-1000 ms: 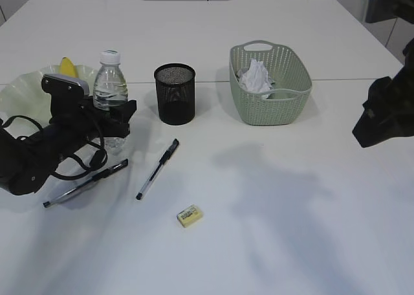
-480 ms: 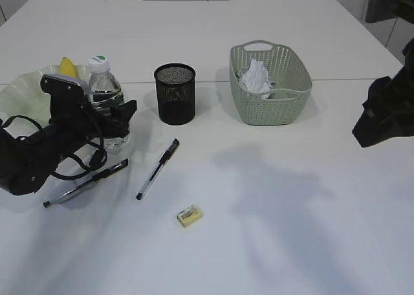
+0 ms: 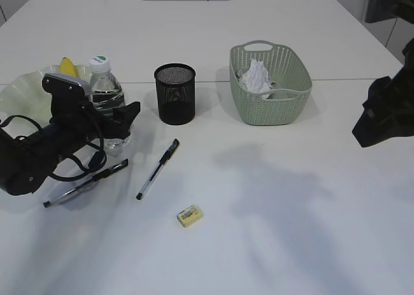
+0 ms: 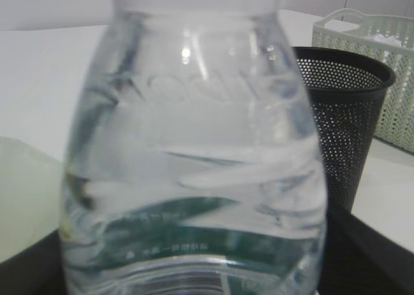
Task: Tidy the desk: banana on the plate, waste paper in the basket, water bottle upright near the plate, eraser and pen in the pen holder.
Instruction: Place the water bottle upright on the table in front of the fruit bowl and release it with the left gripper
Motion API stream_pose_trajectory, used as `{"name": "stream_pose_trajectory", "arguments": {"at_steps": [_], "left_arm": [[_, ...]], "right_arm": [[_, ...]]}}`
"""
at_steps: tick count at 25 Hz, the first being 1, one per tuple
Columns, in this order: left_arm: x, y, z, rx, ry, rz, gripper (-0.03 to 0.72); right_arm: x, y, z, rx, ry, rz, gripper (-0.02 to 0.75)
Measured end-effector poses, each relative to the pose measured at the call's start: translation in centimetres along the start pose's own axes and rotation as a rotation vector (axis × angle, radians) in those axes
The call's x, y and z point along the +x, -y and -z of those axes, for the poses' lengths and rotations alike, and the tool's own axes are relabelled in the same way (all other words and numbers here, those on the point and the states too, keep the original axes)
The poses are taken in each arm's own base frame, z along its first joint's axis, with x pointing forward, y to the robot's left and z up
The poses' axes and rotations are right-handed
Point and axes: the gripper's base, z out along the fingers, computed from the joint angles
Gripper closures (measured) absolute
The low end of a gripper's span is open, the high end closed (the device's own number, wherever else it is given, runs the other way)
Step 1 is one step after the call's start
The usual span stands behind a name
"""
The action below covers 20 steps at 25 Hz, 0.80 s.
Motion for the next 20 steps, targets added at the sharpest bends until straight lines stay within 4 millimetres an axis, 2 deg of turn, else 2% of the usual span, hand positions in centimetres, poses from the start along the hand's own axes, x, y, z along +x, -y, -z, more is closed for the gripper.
{"name": "stream_pose_trajectory", "arguments": {"at_steps": [5,20], "left_arm": [[-0.2,0.0,0.0,0.000,0.004,-0.001,0.069],[-4.8,0.2,0.2,0.004,0.109,-0.047,0.069]], "right_arm": [[0.0,0.0,0.0,0.000,0.000,0.000,0.344],[0.0,0.0,0.0,0.000,0.001,0.001,0.344]]}}
